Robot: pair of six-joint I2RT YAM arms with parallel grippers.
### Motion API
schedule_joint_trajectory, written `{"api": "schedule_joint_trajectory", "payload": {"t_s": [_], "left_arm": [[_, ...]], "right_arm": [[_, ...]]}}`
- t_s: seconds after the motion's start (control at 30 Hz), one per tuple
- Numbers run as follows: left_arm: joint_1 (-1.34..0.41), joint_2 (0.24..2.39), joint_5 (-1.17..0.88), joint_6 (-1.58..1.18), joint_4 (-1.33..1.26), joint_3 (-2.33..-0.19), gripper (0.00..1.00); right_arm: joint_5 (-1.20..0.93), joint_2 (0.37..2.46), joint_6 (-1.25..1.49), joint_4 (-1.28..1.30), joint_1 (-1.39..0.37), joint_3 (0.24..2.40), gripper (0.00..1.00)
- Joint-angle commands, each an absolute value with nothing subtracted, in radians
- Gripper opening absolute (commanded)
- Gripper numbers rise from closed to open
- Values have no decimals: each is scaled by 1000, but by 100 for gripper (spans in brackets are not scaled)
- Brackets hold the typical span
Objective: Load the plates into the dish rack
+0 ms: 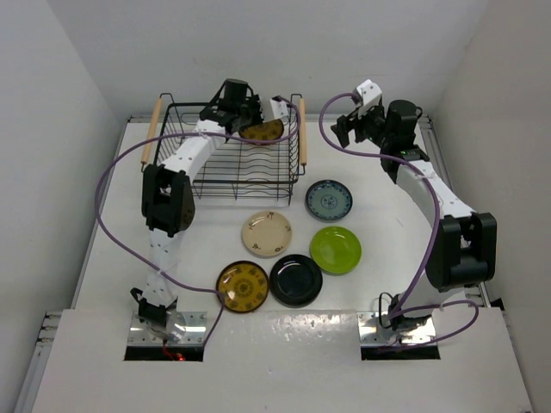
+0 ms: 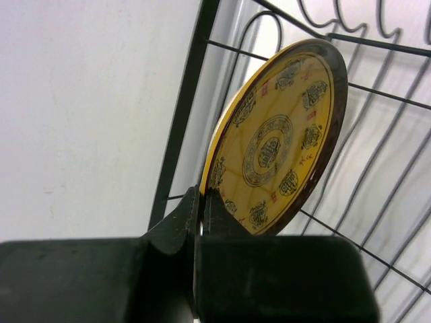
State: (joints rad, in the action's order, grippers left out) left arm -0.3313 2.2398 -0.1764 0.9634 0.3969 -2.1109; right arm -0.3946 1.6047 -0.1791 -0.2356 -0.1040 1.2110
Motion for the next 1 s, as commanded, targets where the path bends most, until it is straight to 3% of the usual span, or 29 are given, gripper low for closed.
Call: {"api": "schedule_joint_trajectory", "payload": {"t_s": [0.0,0.5,0.6,0.67,0.7,0.8,0.97], "left_arm": [[-342,2183,-129,965,254,-2063,0],[-351,2152,-137,974,199,-1884,0],[-351,2152,-98,951,209,-1847,1],[-360,2152,-69,913,209,-1856,13],[-360,2152,-55,913,221,-1870,29],[-360,2140,-44,887,247,-1907,53],[-360,2121,-78,815,317,-1940,69]], "right_arm": [[-422,1603,-179,-276,-97,1264,85],[-413,1575,-180,-276,-94,1233,85],[-420,1597,-134,-241,-87,1277,91],[-454,1646,-71,-98,-59,1331,92],[-492,1682,-19,-57,-51,1415,95],[-543,1743,130,84,-6,1471,100],[-506,1714,173,26,-5,1312,100]]}}
